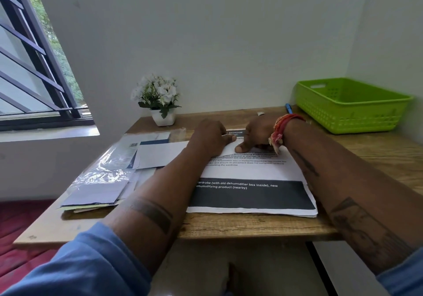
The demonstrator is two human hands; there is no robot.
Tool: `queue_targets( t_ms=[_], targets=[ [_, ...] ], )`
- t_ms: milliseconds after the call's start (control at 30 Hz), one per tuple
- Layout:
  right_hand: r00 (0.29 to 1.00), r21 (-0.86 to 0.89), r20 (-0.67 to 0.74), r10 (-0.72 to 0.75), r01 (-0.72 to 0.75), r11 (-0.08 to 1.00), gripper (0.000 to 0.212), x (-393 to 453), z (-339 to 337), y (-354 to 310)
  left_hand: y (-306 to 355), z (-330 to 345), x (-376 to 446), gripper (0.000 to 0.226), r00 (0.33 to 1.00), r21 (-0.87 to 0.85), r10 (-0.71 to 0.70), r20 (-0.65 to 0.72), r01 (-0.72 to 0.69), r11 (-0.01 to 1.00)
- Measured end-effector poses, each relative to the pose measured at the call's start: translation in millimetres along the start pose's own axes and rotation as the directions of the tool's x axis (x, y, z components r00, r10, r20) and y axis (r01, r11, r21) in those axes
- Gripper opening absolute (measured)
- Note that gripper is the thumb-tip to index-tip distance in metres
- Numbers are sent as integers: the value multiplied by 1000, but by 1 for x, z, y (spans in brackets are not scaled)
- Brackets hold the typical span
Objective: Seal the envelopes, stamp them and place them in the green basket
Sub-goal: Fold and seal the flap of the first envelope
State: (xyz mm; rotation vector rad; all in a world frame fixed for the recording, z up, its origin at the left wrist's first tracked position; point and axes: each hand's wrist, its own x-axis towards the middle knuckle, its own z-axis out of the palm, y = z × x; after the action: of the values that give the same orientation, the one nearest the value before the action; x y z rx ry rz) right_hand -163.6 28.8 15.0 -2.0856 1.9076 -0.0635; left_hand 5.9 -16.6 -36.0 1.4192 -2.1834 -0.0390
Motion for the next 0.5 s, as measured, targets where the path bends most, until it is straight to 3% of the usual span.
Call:
queue_targets(
  t_ms=[200, 367, 500],
  targets=[
    [1000, -32, -4, -3, 3, 999, 67, -8, 0, -4, 2, -2, -1, 33, 991, 156, -66, -112, 84, 984],
    [1000, 20, 1, 3, -3, 1000, 65, -7, -1, -3, 0, -4, 5, 26, 993, 30, -116, -32, 117, 993],
    [1000, 38, 10, -2, 2, 999, 64, -9, 0, -3, -3, -3, 9, 31, 997, 32, -74, -7, 74, 997]
  ],
)
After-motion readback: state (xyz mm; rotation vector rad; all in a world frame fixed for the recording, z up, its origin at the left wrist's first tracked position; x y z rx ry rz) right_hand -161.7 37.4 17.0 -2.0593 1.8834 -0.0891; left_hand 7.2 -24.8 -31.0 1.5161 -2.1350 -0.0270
